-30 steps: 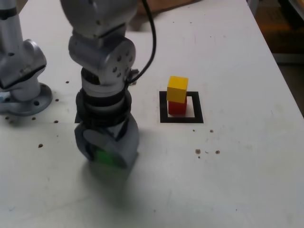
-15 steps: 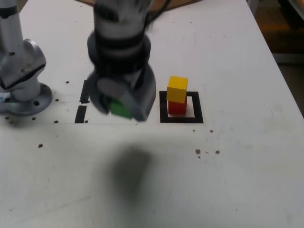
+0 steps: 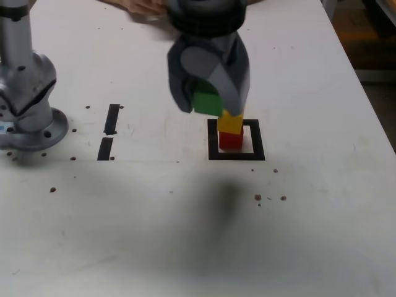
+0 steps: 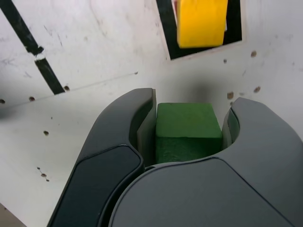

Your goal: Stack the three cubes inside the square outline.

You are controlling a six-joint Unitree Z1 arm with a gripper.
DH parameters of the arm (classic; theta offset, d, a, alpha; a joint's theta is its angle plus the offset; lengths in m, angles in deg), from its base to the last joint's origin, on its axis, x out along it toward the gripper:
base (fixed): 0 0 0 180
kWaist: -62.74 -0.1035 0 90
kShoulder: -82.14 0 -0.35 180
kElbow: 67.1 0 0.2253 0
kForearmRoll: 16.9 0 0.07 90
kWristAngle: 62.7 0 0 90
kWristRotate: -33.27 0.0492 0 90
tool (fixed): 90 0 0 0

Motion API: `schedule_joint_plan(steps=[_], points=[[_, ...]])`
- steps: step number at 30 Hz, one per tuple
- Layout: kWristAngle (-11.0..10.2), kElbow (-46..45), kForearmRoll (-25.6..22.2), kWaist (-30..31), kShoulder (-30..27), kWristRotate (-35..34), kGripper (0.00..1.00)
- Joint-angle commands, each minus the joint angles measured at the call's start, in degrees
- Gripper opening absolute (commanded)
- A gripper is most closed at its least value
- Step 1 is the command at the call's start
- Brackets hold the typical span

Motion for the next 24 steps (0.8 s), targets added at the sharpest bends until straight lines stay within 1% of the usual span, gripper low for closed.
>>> schedule_joint_plan(steps=[1, 11, 17, 21, 24], points=[[0.23, 0.45, 0.25, -1.27, 0.48, 1.09, 0.01], [0.51, 1.15, 1.98, -7.08, 2.89, 5.92, 0.02], [0.39, 0.39, 4.14, -9.41, 3.60, 6.53, 0.02], [-0.12, -0.61, 5.32, -10.77, 3.77, 6.53, 0.03], [-0.55, -1.85, 6.30, -11.80, 3.81, 6.55, 0.06]])
